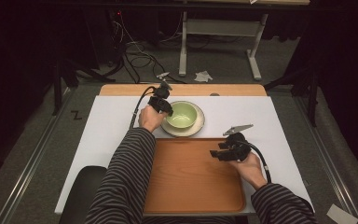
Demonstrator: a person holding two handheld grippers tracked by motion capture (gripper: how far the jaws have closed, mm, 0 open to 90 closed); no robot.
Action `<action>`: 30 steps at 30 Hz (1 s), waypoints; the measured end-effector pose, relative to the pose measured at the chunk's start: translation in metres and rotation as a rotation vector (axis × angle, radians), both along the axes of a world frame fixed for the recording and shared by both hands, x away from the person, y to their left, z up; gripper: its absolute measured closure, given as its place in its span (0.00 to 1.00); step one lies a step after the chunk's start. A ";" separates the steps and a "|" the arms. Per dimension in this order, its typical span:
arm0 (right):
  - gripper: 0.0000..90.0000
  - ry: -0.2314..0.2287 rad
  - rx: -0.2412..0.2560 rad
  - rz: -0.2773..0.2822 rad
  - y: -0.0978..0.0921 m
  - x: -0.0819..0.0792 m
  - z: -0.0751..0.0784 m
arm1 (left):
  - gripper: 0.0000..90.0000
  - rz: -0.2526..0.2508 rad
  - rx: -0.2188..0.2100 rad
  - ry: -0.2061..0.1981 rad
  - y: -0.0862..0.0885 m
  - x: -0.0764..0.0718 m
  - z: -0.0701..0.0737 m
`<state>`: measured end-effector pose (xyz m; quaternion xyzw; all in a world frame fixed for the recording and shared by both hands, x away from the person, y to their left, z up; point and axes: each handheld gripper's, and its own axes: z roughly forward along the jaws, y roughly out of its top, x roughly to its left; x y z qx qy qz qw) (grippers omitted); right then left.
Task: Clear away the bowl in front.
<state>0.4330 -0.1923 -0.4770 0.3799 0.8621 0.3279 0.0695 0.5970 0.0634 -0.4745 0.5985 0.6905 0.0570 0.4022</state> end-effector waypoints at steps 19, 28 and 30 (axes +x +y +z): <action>0.52 0.001 -0.001 0.006 0.000 0.000 -0.001 | 0.93 -0.006 -0.037 -0.018 -0.002 -0.001 0.006; 0.52 0.000 0.001 0.005 0.000 0.000 0.000 | 0.93 -0.005 -0.070 -0.031 0.000 -0.003 0.014; 0.52 0.009 0.004 -0.006 -0.001 0.000 -0.001 | 0.93 -0.001 -0.084 -0.036 0.001 -0.004 0.017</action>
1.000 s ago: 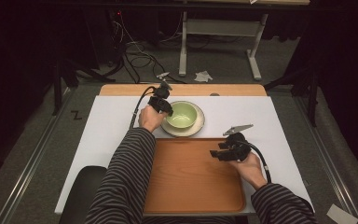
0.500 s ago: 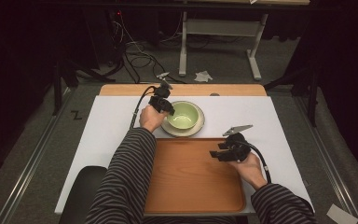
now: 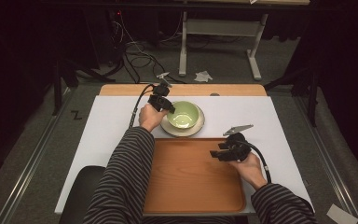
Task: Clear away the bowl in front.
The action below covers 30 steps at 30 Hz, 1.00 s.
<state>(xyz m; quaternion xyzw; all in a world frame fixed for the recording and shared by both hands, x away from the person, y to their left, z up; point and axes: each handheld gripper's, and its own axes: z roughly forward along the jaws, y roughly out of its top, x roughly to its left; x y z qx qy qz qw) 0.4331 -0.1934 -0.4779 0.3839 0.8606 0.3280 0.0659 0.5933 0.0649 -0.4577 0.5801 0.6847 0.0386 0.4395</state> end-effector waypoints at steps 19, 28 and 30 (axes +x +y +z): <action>0.52 -0.006 0.005 0.002 0.000 -0.001 0.001 | 0.93 -0.059 -0.029 -0.053 0.003 -0.019 0.025; 0.52 0.000 0.011 0.001 -0.001 -0.001 0.001 | 0.93 -0.100 -0.045 -0.085 0.002 -0.031 0.038; 0.52 0.000 0.013 0.005 0.000 -0.002 0.001 | 0.93 -0.105 -0.047 -0.086 0.002 -0.033 0.041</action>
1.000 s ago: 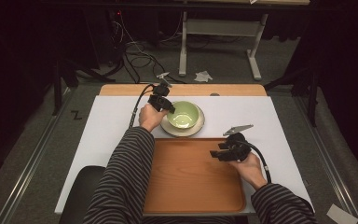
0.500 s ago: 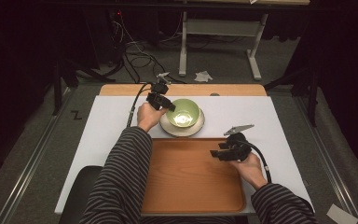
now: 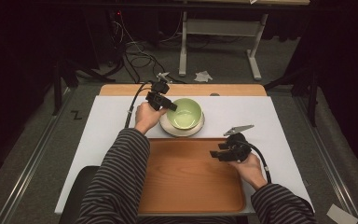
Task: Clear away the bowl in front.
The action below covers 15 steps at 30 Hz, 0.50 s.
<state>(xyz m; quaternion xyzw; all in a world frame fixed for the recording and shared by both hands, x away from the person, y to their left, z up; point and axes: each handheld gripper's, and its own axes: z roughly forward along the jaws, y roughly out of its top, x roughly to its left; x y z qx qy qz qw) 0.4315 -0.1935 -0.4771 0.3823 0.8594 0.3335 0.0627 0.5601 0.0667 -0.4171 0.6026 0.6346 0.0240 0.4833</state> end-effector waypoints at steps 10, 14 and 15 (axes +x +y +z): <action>0.52 0.001 -0.003 -0.001 0.000 0.000 -0.001 | 0.93 -0.029 -0.023 -0.016 0.002 -0.012 0.012; 0.52 0.003 -0.005 -0.003 0.000 0.000 -0.001 | 0.93 -0.022 -0.045 -0.013 0.003 -0.015 0.014; 0.52 0.006 -0.005 -0.004 -0.001 0.000 -0.001 | 0.93 -0.029 -0.037 -0.014 0.004 -0.016 0.014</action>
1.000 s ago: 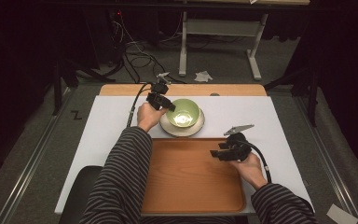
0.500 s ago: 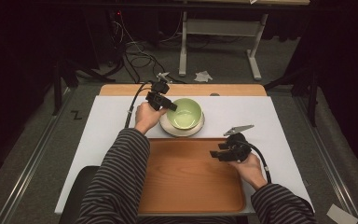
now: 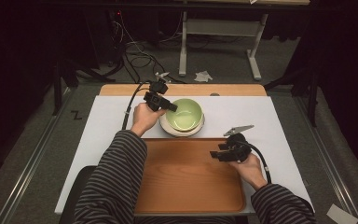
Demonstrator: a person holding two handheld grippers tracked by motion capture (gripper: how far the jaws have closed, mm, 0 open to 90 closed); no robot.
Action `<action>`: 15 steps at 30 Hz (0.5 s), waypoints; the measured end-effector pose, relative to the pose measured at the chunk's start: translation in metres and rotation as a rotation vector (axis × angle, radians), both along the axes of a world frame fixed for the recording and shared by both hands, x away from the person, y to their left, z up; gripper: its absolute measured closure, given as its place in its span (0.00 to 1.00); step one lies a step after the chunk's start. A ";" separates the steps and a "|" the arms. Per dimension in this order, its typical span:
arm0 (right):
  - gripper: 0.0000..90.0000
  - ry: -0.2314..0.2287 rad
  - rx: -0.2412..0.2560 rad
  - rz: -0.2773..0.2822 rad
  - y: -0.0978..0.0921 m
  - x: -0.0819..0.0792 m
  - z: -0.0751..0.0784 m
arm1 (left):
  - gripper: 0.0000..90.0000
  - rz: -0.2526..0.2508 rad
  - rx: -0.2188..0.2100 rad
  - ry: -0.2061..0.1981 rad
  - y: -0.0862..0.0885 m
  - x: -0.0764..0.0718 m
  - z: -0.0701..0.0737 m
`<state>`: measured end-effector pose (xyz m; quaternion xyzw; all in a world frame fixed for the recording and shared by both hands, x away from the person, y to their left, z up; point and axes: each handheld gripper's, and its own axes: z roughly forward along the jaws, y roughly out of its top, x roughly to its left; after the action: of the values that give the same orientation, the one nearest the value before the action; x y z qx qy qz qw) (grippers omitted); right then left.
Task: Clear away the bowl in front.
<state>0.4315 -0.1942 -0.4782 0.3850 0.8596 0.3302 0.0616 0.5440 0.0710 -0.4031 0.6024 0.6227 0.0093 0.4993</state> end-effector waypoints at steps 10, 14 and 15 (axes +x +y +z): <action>0.52 0.014 0.013 0.002 -0.001 0.000 0.000 | 0.93 -0.030 -0.014 -0.013 0.006 -0.014 0.010; 0.52 0.013 0.013 0.001 -0.001 0.000 0.000 | 0.93 -0.032 -0.026 -0.014 0.007 -0.021 0.014; 0.52 0.013 0.013 0.001 -0.001 0.000 0.000 | 0.93 -0.036 -0.026 -0.014 0.007 -0.022 0.014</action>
<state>0.4319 -0.1951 -0.4783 0.3872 0.8579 0.3335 0.0533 0.5221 0.0779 -0.3886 0.6070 0.6084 -0.0033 0.5114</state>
